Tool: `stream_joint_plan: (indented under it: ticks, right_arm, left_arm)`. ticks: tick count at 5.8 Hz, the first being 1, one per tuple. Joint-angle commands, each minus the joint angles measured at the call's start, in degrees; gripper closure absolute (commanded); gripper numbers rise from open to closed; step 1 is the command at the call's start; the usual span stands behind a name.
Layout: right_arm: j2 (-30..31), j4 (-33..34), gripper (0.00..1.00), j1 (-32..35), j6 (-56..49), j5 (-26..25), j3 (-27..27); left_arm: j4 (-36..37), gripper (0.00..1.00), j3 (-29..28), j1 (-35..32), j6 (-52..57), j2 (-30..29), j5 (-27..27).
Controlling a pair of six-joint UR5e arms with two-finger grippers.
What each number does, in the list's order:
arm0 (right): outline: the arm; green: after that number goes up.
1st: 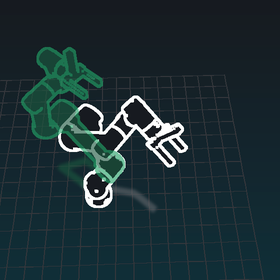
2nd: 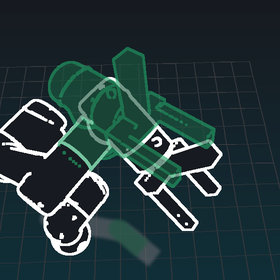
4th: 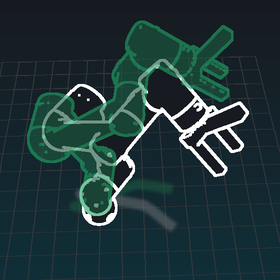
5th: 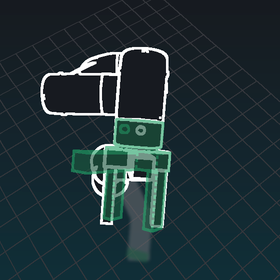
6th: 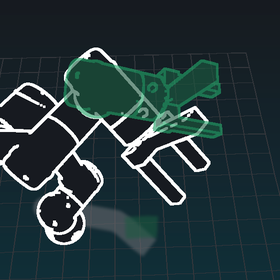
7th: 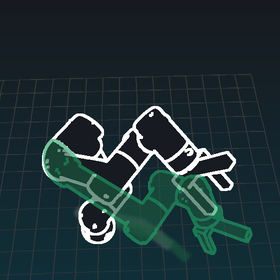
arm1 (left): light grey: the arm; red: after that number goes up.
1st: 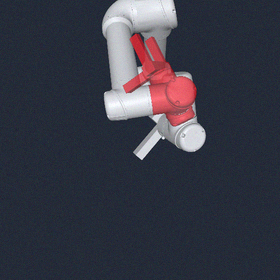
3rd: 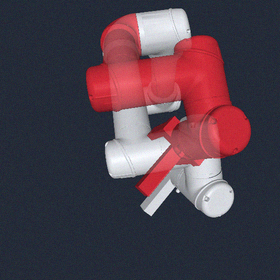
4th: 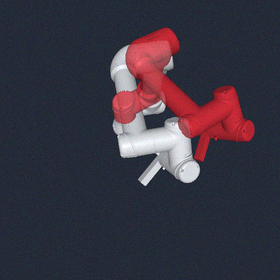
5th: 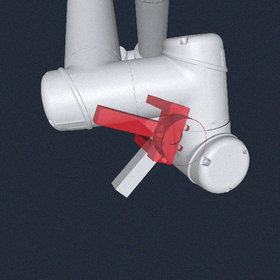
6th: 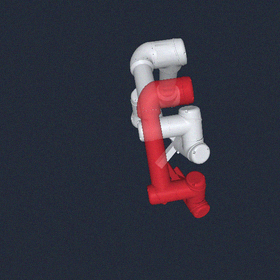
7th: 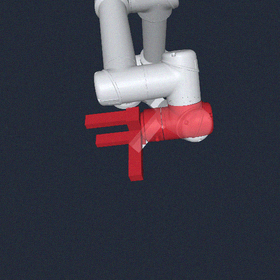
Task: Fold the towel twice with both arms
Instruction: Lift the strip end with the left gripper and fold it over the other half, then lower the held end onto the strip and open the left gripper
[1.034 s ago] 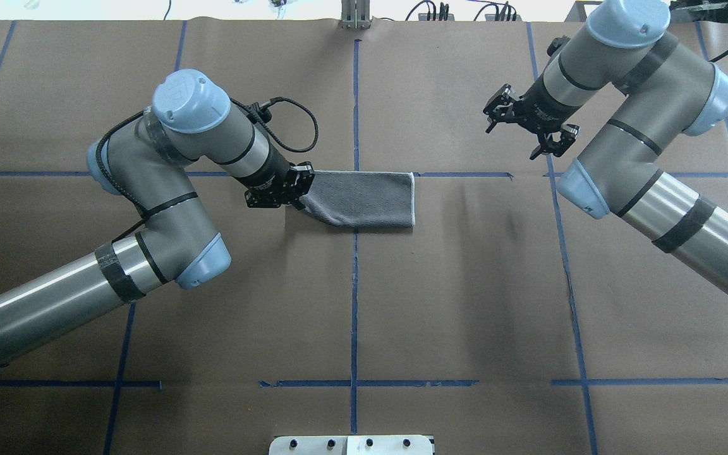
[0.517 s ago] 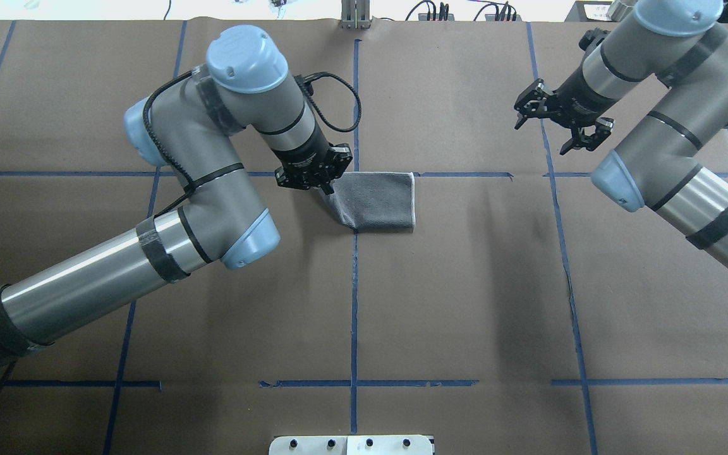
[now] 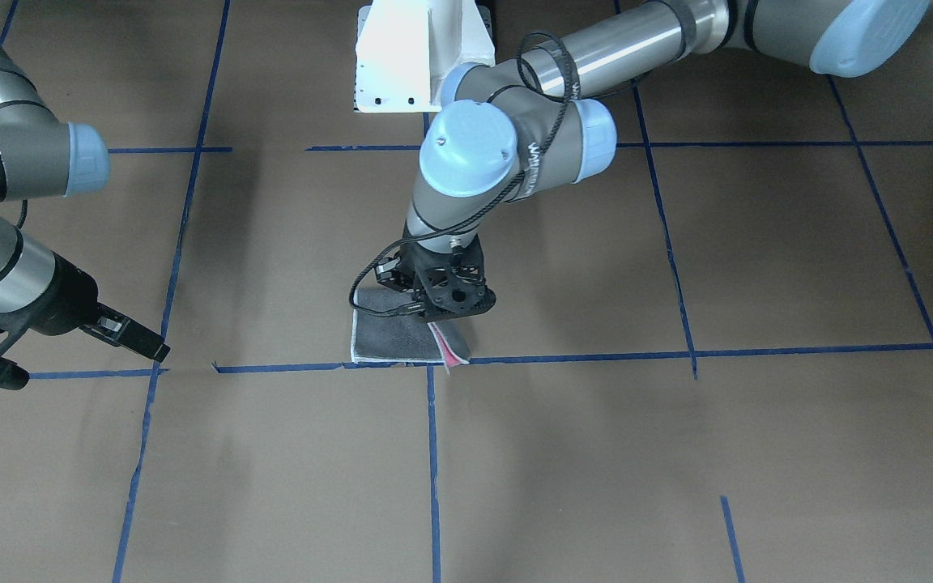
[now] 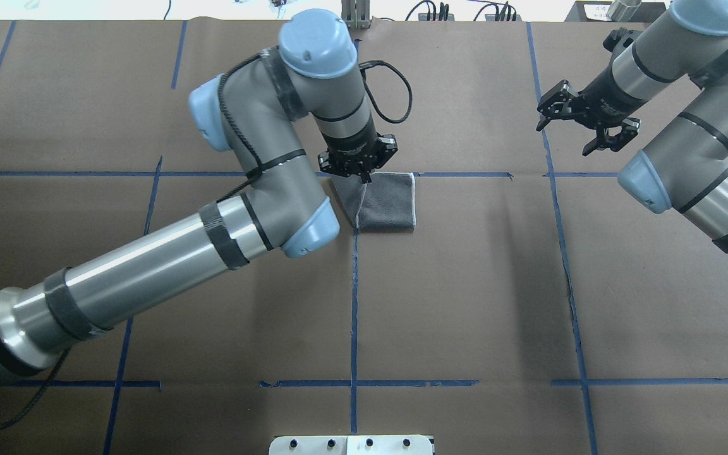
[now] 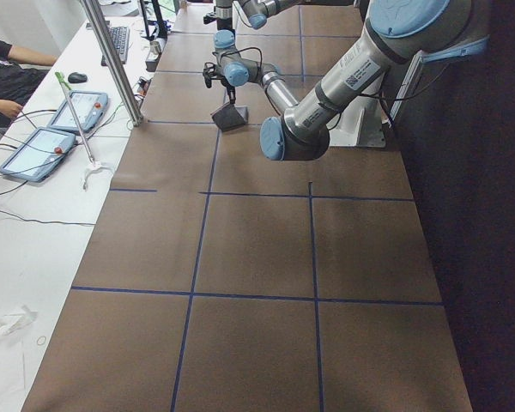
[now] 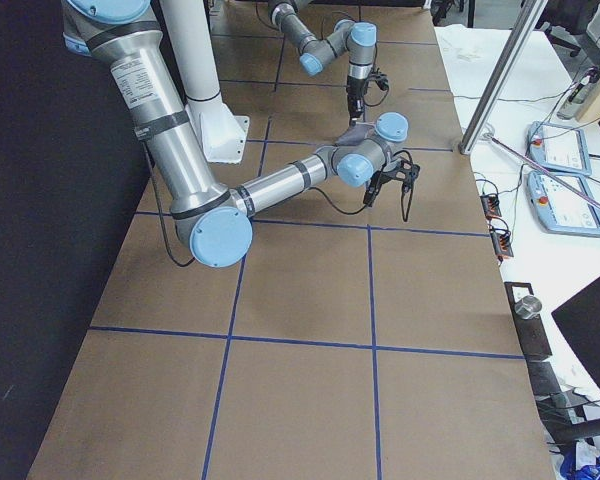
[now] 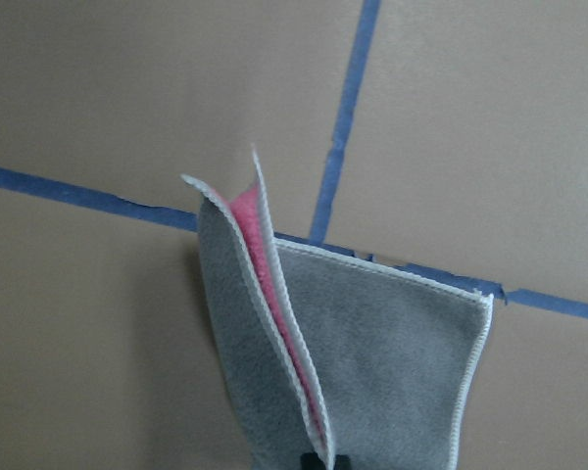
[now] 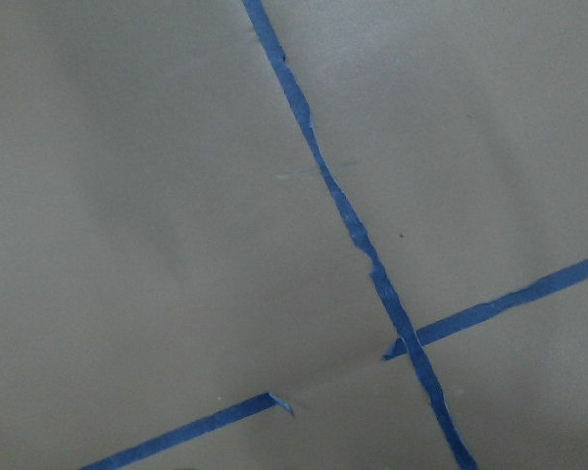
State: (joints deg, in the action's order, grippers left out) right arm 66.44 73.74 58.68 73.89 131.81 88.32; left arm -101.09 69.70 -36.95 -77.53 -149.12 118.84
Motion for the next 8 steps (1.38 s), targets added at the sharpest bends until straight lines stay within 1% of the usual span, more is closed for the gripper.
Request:
stream_joint_plan:
  ticks: [1,2,3,5,8]
  right_arm:
    - [0.88,0.0,0.0,0.65,-0.86,0.64,0.1]
    - [1.58,-0.09,0.0,0.65,-0.86,0.64,0.79]
    - [2.2,-0.09,0.0,0.65,-0.86,0.73,1.5]
    - [3.25,-0.09,0.0,0.56,-0.86,0.64,2.55]
    - [3.26,-0.09,0.0,0.47,-0.86,0.73,2.56]
  left_arm:
    - [0.02,1.0,-4.55,3.27,5.16,-2.39,-4.21]
    - [0.02,1.0,-6.4,4.94,8.15,-3.45,-6.41]
    - [-0.07,1.0,-6.77,5.48,12.53,-3.63,-6.51]
    - [-0.6,1.0,-8.16,6.97,15.72,-5.46,-8.79]
    - [-0.86,1.0,-8.18,8.03,17.31,-6.18,-8.8]
